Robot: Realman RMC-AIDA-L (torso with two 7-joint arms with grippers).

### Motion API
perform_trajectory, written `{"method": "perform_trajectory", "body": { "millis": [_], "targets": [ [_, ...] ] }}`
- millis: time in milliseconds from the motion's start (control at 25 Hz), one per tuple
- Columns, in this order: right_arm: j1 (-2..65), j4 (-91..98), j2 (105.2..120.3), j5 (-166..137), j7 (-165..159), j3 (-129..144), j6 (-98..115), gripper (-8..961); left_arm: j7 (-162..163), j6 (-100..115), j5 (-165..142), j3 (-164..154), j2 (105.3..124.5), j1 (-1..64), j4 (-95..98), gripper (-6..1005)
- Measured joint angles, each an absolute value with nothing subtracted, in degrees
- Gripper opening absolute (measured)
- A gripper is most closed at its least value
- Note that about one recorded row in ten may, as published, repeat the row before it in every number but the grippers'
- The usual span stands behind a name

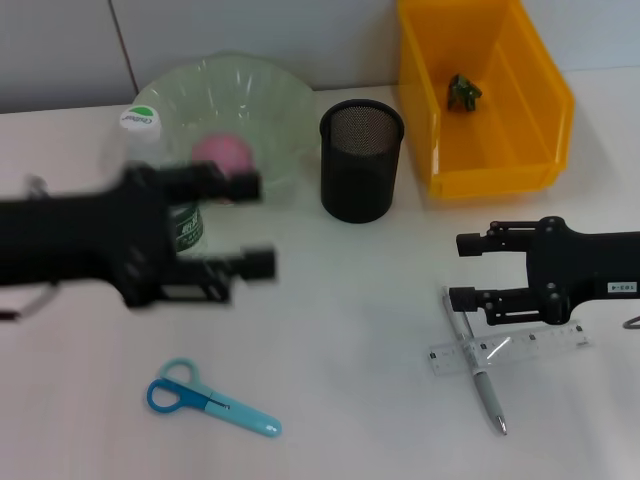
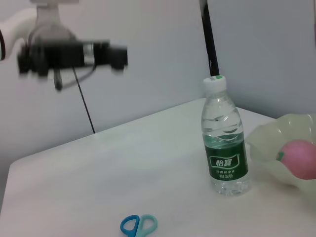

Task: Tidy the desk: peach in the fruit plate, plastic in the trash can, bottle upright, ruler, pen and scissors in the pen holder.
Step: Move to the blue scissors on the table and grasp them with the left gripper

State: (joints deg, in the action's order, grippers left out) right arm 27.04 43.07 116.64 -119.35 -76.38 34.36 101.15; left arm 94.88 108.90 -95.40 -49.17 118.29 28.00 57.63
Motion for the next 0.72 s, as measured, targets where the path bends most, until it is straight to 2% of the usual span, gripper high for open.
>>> {"method": "perform_trajectory", "body": {
  "millis": [320, 720],
  "targets": [
    [27.15, 43.07, 116.13, -119.36, -76.43, 34.36, 101.27, 739, 75.90, 98.56, -95.68, -60.29, 118.45, 28.52, 39.65, 809],
    [26.84, 43.07, 115.77, -119.35, -76.82, 34.27, 101.58, 739, 70.83, 93.56, -97.96, -60.91, 118.43, 27.25, 35.06, 809]
  ]
}}
